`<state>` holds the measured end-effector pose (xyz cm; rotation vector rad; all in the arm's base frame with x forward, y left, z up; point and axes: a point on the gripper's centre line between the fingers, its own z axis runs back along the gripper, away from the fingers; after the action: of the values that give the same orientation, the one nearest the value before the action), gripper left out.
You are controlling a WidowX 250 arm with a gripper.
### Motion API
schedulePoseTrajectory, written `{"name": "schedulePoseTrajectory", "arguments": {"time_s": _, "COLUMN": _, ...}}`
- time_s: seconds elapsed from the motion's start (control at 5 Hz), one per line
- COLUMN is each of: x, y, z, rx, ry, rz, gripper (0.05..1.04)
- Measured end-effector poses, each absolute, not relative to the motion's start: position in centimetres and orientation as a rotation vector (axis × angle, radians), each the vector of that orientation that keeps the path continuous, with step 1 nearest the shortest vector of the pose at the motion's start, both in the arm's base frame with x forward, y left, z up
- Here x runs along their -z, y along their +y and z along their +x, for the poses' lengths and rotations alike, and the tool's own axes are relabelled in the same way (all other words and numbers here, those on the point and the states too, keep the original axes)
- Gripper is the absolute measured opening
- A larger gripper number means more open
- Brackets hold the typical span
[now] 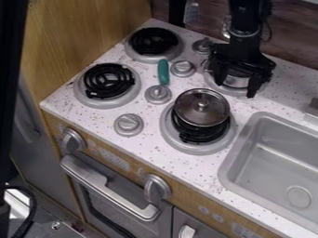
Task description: Put the pot in the lower left stove.
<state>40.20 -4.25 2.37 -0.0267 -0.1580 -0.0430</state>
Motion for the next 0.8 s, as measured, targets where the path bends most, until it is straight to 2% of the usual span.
{"name": "schedulePoseTrajectory", "arguments": {"time_s": 0.2, "x": -0.3, "y": -4.2, "z": 39.4, "rx": 0.041, "ry": -0.103, "rz": -0.022, "gripper": 0.997}}
{"name": "schedulePoseTrajectory", "arguments": {"time_s": 0.4, "x": 0.9, "y": -3.3, "z": 38.8, "rx": 0.018, "ry": -0.106, "rz": -0.017, "gripper": 0.997}}
{"name": "schedulePoseTrajectory", "arguments": {"time_s": 0.8, "x": 1.3, "y": -0.1, "z": 38.9, "rx": -0.038, "ry": -0.129, "rz": 0.033, "gripper": 0.997}}
